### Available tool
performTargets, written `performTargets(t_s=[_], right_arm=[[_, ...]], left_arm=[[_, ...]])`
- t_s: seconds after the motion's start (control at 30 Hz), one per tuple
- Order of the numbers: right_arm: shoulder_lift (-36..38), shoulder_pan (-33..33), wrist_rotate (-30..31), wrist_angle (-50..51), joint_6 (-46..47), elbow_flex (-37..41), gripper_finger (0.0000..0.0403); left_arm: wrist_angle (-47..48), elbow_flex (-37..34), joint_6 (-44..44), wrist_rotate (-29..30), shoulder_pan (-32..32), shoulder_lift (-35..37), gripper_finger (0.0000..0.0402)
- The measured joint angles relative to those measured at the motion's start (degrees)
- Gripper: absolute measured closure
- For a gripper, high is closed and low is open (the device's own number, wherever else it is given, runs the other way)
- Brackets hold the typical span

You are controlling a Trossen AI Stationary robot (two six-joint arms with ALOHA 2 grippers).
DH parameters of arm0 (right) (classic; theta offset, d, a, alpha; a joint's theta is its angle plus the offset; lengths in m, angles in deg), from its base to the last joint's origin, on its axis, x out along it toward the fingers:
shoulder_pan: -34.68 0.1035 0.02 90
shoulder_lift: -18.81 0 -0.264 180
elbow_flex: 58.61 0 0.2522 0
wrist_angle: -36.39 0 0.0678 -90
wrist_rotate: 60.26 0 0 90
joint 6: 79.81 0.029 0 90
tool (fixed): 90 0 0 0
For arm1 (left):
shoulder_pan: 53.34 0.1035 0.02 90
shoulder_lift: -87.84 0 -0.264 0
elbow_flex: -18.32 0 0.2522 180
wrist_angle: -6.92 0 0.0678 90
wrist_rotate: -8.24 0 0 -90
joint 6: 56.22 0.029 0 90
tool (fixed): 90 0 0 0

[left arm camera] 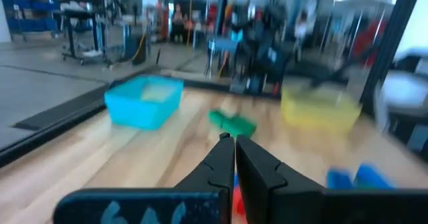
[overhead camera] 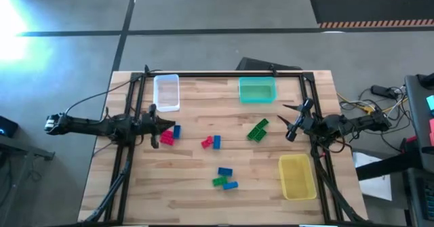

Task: Sort & place blocks by color
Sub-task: Put the green game piece into the white bin

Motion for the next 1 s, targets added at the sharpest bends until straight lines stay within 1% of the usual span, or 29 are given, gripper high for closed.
performTargets(t_s=[0.2,0.23,0.27,0.3,0.4,0.43,0.47,0.53,0.6,0.77,0.87,1.0], right_arm=[[0.0,0.0,-0.01,0.06,5.59,-0.01,0.0184],[0.0,0.0,-0.12,0.02,7.09,0.0,0.0184],[0.0,0.0,-0.59,0.05,10.58,0.0,0.0184],[0.0,0.02,-1.57,0.08,17.16,0.0,0.0184],[0.02,0.02,-5.23,-0.19,41.87,0.0,0.0184],[0.02,0.02,-5.38,-0.44,47.88,0.0,0.0184],[0.0,0.0,-5.02,-0.54,51.24,0.0,0.0184],[0.06,0.0,-4.03,-0.4,52.52,-0.02,0.0184],[0.07,0.0,-3.96,-0.43,51.46,-0.01,0.0184],[0.04,0.0,-3.97,-0.42,50.51,-0.02,0.0184],[0.04,0.0,-3.99,-0.42,50.9,0.0,0.0184],[0.07,0.0,-3.99,-0.44,50.88,-0.01,0.0184]], left_arm=[[-7.73,0.0,0.49,0.0,0.0,0.0,0.0402],[-9.03,0.01,0.49,0.0,0.0,-0.03,0.0402],[-9.97,0.12,0.52,0.0,0.0,-0.04,0.0402],[-10.83,0.14,0.53,0.01,0.0,-0.05,0.0402],[-13.64,0.26,0.63,1.46,0.01,-0.04,0.0402],[-14.89,0.26,0.73,2.17,0.01,-0.04,0.0402],[-16.45,0.26,1.21,2.98,0.0,-0.04,0.0402],[-20.21,0.26,4.91,5.42,0.02,-0.06,0.0402],[-23.32,0.26,9.61,7.06,0.02,-0.06,0.0402],[-29.08,0.28,17.48,7.78,0.02,-0.07,0.0402],[-29.08,0.3,20.1,8.01,0.02,-0.07,0.0402],[-29.06,0.2,20.5,10.31,0.02,-0.41,0.0402]])
